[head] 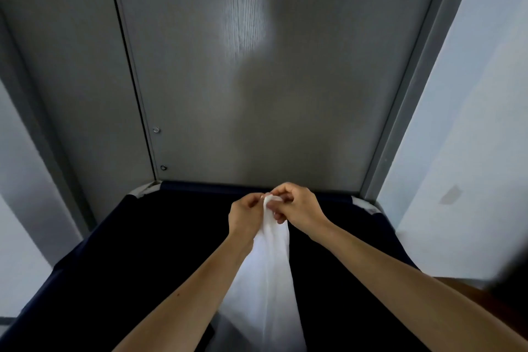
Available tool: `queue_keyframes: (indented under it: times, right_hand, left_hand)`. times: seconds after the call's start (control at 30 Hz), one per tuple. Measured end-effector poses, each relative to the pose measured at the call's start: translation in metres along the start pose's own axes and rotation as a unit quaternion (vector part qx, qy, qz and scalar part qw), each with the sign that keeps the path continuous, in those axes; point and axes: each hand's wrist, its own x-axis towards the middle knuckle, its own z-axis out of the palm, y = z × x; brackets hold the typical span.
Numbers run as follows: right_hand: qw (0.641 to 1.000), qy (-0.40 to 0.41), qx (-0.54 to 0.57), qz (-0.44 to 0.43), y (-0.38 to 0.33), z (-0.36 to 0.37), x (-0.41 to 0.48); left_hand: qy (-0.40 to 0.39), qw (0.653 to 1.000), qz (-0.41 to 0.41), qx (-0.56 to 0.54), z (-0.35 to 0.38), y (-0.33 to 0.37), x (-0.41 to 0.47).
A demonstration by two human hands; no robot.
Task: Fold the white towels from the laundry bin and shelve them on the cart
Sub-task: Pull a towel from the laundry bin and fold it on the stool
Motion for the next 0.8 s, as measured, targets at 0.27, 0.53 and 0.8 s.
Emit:
queue_keyframes:
  times: [0.27,0.53,0.8]
  right_hand:
    - [0.997,0.047,0.021,0.060,-0.002,0.011,0.011]
    - [0.992,0.064,0.078,0.070,-0.003,0.017,0.018]
    - [0.992,0.043,0.104,0.055,-0.003,0.009,0.020]
  left_hand:
    - [0.032,0.976,-0.057,-0.209,0.003,0.008,-0.007]
    - [0.040,0.973,-0.028,-0.226,0.009,0.011,-0.005]
    - [-0.054,0.987,0.098,-0.117,-0.005,0.011,-0.003]
